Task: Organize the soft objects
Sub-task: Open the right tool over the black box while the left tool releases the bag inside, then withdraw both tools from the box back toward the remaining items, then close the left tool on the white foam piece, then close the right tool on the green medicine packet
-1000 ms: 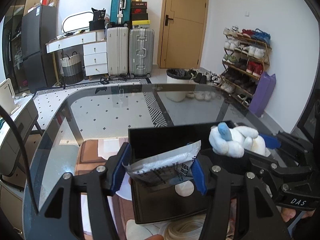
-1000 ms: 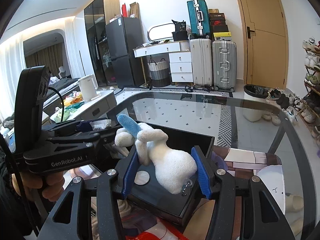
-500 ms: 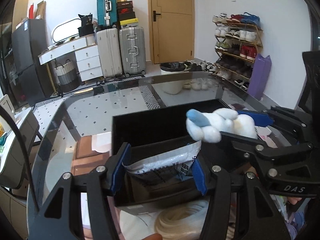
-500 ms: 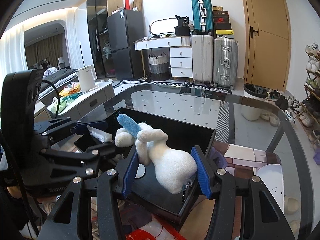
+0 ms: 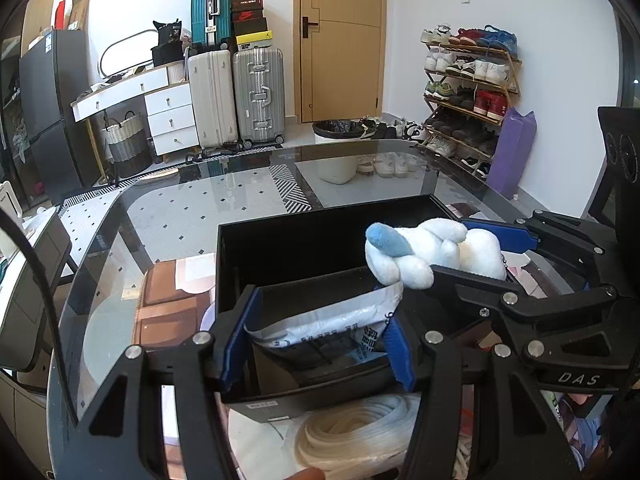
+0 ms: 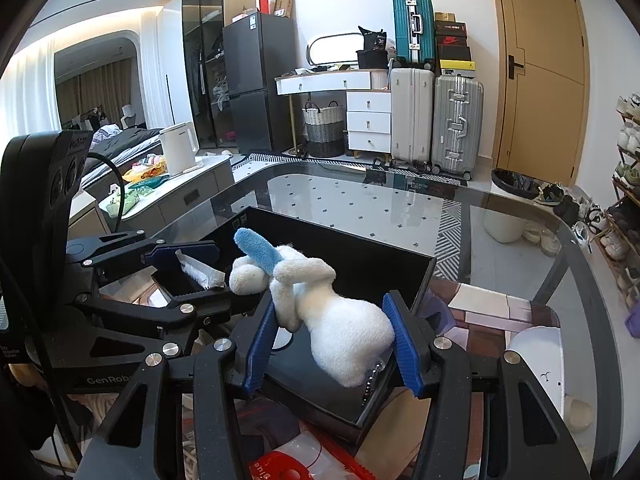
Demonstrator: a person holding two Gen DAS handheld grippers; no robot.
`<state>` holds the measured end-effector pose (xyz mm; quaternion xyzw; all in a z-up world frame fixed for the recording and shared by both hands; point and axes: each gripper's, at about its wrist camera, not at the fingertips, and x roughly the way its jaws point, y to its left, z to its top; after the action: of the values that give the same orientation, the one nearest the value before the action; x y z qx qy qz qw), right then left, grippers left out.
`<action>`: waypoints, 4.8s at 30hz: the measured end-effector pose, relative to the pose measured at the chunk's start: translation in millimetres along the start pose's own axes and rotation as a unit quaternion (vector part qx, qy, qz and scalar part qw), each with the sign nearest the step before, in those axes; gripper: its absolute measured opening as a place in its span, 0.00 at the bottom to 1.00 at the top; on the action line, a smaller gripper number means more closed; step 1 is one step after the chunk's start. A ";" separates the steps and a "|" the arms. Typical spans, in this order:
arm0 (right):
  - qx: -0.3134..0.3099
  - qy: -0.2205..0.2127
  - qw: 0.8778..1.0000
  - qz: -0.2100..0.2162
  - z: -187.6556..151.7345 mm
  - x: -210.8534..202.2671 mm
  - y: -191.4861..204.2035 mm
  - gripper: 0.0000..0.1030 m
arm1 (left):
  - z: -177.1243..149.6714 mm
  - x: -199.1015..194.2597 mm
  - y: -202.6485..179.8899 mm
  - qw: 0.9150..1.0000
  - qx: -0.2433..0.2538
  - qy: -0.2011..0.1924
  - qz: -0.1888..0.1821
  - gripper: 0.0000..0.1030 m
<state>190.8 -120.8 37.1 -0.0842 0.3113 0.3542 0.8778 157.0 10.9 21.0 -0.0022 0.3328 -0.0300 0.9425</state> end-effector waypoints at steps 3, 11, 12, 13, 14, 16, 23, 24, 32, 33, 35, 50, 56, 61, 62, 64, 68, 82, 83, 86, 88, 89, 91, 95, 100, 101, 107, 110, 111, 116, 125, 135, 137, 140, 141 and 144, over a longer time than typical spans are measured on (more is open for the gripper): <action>0.004 -0.004 1.000 -0.001 2.6 -2.2 -3.3 0.56 | 0.7 -1.7 1.0 1.000 0.000 -0.001 -0.002 0.59; 0.011 -0.034 0.999 -0.017 -2.3 -34.0 -7.8 0.87 | 2.6 -27.6 5.0 0.999 -0.007 -0.034 -0.002 0.90; 0.012 -0.036 0.999 -0.017 -3.0 -37.7 -7.8 0.89 | 3.2 -31.2 6.5 0.999 -0.009 -0.037 0.001 0.91; 0.015 -0.037 0.999 -0.017 -4.8 -43.2 -8.6 0.93 | 3.1 -34.9 6.9 0.999 -0.012 -0.041 0.004 0.95; 0.018 -0.039 0.999 -0.016 -6.2 -47.8 -8.8 0.97 | 2.6 -39.1 8.2 0.999 -0.015 -0.044 0.006 0.97; 0.023 -0.043 0.999 -0.017 -11.7 -60.2 -9.2 0.99 | 1.8 -45.0 10.5 0.999 -0.020 -0.046 0.007 0.98; 0.049 -0.038 0.998 -0.018 -36.0 -91.9 -9.6 0.99 | -12.4 -70.5 15.1 0.998 -0.035 -0.055 0.011 1.00; 0.054 -0.039 0.998 -0.015 -40.3 -97.0 -10.5 0.99 | -15.1 -73.5 17.0 0.998 -0.041 -0.054 0.006 1.00; 0.079 -0.034 0.996 -0.024 -63.9 -119.8 -15.3 0.99 | -39.4 -90.4 14.8 0.997 -0.044 -0.054 0.021 1.00; 0.075 -0.032 0.996 -0.028 -66.3 -122.0 -14.3 0.99 | -43.5 -92.0 15.0 0.997 -0.045 -0.055 0.023 1.00; 0.066 -0.027 0.997 -0.034 -71.1 -125.1 -11.2 0.99 | -49.0 -92.9 14.0 0.998 -0.040 -0.048 0.032 1.00; 0.030 0.008 0.999 -0.031 -83.8 -116.1 1.2 0.99 | -81.2 -102.0 10.8 0.999 -0.022 -0.025 0.004 1.00; 0.022 0.022 0.999 -0.020 -87.2 -109.9 2.0 0.99 | -83.0 -99.2 4.3 0.999 -0.003 -0.002 -0.038 1.00; 0.017 0.043 0.999 -0.019 -92.6 -104.5 1.7 0.99 | -84.5 -100.9 -3.5 0.999 0.010 0.003 -0.046 1.00; 0.015 0.049 0.998 -0.021 -93.8 -103.0 1.4 0.99 | -85.1 -101.1 -3.9 0.999 0.013 0.004 -0.049 1.00; 0.015 0.055 0.998 -0.022 -96.0 -101.6 0.5 0.99 | -85.7 -102.3 -4.1 0.998 0.019 0.005 -0.053 1.00; 0.015 0.065 0.998 -0.016 -99.1 -98.2 -0.5 0.99 | -87.8 -102.7 -3.9 0.998 0.026 0.014 -0.061 1.00; 0.011 0.083 0.996 -0.012 -107.0 -88.0 2.6 0.99 | -102.1 -93.1 -26.8 0.990 0.091 0.065 -0.091 1.00; 0.011 0.083 0.996 -0.012 -107.2 -88.1 2.7 0.99 | -103.8 -91.2 -28.3 0.989 0.094 0.067 -0.091 1.00; 0.012 0.082 0.996 -0.011 -107.2 -87.8 2.9 0.99 | -106.6 -87.4 -33.1 0.988 0.098 0.075 -0.092 1.00; 0.012 0.082 0.996 -0.011 -107.1 -87.5 2.6 0.99 | -108.3 -84.4 -35.3 0.988 0.099 0.081 -0.090 1.00; 0.012 0.083 0.996 -0.011 -107.2 -87.5 2.6 0.99 | -108.9 -82.6 -36.6 0.988 0.100 0.084 -0.086 1.00; 0.012 0.083 0.996 -0.009 -107.2 -87.1 3.0 0.99 | -109.3 -80.1 -37.2 0.988 0.099 0.088 -0.079 1.00; 0.012 0.084 0.996 -0.008 -107.3 -86.4 3.9 0.99 | -108.6 -73.3 -36.5 0.989 0.086 0.094 -0.079 1.00; 0.024 0.090 0.996 -0.015 -109.1 -79.6 2.8 0.99 | -109.3 -67.2 -32.0 0.989 0.076 0.104 -0.074 1.00; 0.026 0.093 0.995 -0.016 -109.4 -77.1 3.5 0.99 | -108.7 -66.1 -31.0 0.989 0.073 0.106 -0.075 1.00; 0.031 0.100 0.994 -0.016 -109.1 -69.7 5.6 0.99 | -108.0 -63.7 -28.0 0.989 0.063 0.109 -0.082 0.99; 0.032 0.104 0.994 -0.015 -109.4 -67.0 5.9 0.99 | -108.9 -63.6 -31.5 0.989 0.067 0.108 -0.081 0.94; 0.032 0.104 0.994 -0.015 -110.1 -67.1 5.2 0.99 | -109.9 -65.0 -32.2 0.989 0.071 0.105 -0.080 0.92; 0.036 0.100 0.994 -0.009 -109.2 -68.3 3.7 0.99 | -111.5 -70.1 -39.0 0.987 0.087 0.100 -0.089 0.79; 0.055 0.094 0.994 0.003 -109.1 -70.6 -0.1 0.99 | -111.0 -77.4 -39.1 0.986 0.093 0.092 -0.108 0.42; 0.035 0.104 0.994 0.021 -106.9 -63.8 0.8 0.99 | -110.6 -82.3 -39.1 0.985 0.099 0.091 -0.111 0.41; 0.032 0.107 0.993 0.029 -105.1 -60.9 0.1 0.99 | -111.3 -84.0 -37.2 0.985 0.098 0.090 -0.111 0.41; 0.023 0.114 0.992 0.039 -102.3 -54.7 0.4 0.99 | -113.6 -85.7 -32.1 0.985 0.093 0.091 -0.109 0.41; 0.020 0.115 0.992 0.043 -102.1 -53.2 0.8 0.99 | -114.0 -85.9 -31.6 0.986 0.092 0.091 -0.109 0.41; 0.014 0.119 0.991 0.051 -101.2 -49.3 2.3 0.99 | -115.7 -87.7 -27.8 0.986 0.088 0.092 -0.106 0.41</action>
<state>112.6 -184.4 -13.0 -0.0975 0.4227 0.3810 0.8165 14.8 -10.0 -13.4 0.0486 0.4116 -0.1593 0.8960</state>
